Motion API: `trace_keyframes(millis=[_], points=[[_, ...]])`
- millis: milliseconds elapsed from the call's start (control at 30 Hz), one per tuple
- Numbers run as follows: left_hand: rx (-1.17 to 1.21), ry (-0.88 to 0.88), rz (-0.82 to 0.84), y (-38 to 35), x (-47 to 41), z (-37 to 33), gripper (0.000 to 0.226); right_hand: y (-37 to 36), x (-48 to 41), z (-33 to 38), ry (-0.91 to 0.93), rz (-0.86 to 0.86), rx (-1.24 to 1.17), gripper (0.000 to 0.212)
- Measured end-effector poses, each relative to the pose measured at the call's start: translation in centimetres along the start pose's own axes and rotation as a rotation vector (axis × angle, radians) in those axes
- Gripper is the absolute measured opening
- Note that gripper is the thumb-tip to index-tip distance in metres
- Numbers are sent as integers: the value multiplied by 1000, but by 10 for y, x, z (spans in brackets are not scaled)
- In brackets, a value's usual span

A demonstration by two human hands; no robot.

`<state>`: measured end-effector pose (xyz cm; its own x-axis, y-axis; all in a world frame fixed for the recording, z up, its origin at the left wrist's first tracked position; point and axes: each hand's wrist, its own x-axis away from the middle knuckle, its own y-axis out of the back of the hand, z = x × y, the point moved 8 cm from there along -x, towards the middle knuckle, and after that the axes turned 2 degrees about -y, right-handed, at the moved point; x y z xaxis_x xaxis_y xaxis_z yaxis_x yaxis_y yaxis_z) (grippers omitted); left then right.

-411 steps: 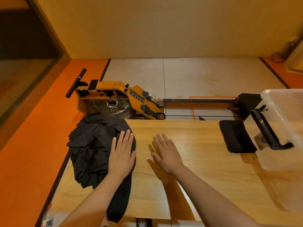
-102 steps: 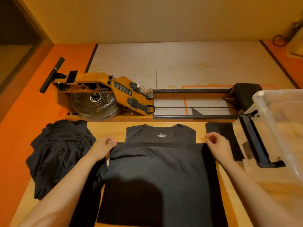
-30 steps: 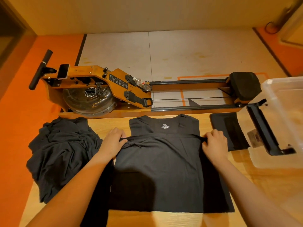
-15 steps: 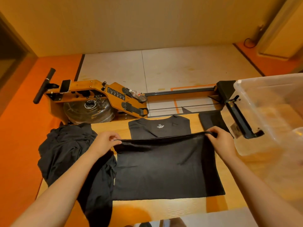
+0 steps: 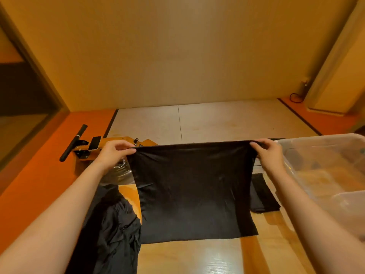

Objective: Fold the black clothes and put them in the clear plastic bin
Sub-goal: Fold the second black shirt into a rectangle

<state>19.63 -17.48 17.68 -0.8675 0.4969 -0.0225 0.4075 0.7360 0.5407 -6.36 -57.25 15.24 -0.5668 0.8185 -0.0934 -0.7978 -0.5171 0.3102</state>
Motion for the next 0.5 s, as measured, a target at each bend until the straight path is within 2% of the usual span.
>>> trace_keyframes(millis=[167, 300, 500], points=[[196, -86, -235, 56, -19, -72, 14, 16, -28, 96, 167, -74, -160, 10], [234, -209, -359, 95, -15, -142, 10, 35, -43, 163, 263, -137, -297, 9], [293, -349, -491, 131, 13, -199, 13, 64, -46, 212, 363, -166, -383, 9]])
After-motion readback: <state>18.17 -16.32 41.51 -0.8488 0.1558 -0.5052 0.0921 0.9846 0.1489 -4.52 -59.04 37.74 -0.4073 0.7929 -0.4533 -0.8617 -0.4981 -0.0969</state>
